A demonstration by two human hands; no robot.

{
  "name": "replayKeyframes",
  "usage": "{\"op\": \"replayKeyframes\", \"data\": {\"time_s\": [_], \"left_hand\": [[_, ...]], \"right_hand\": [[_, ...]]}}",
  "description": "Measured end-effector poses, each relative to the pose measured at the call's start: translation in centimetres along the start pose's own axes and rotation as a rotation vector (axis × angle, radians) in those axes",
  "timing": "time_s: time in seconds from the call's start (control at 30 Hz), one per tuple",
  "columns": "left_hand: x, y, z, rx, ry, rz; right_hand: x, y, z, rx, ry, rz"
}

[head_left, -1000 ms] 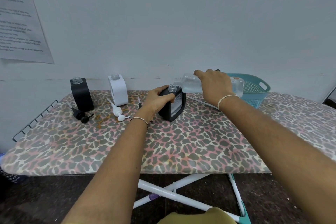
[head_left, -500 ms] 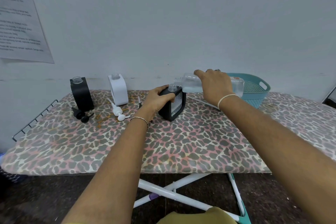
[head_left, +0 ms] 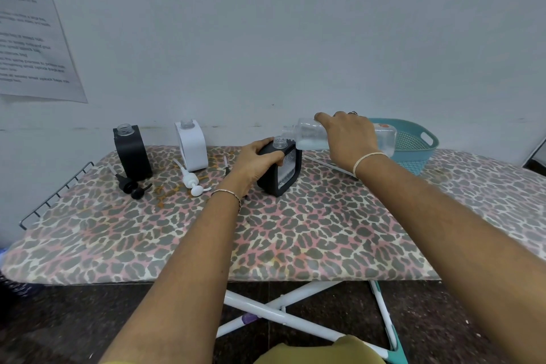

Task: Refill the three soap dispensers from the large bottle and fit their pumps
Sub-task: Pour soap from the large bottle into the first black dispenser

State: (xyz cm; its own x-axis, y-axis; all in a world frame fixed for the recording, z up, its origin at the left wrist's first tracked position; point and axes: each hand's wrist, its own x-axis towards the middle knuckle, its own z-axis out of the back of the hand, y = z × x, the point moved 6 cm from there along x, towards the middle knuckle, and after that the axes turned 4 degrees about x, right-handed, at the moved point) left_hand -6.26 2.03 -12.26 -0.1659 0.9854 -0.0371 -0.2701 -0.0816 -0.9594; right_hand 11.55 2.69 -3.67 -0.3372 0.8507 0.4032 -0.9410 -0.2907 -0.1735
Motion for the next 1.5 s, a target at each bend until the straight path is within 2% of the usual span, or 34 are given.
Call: {"op": "replayKeyframes", "data": {"time_s": [1.5], "left_hand": [[0.01,0.00,0.01,-0.003,-0.001,-0.007]], "right_hand": [[0.00,0.15,0.22,-0.009,-0.015,0.015]]}}
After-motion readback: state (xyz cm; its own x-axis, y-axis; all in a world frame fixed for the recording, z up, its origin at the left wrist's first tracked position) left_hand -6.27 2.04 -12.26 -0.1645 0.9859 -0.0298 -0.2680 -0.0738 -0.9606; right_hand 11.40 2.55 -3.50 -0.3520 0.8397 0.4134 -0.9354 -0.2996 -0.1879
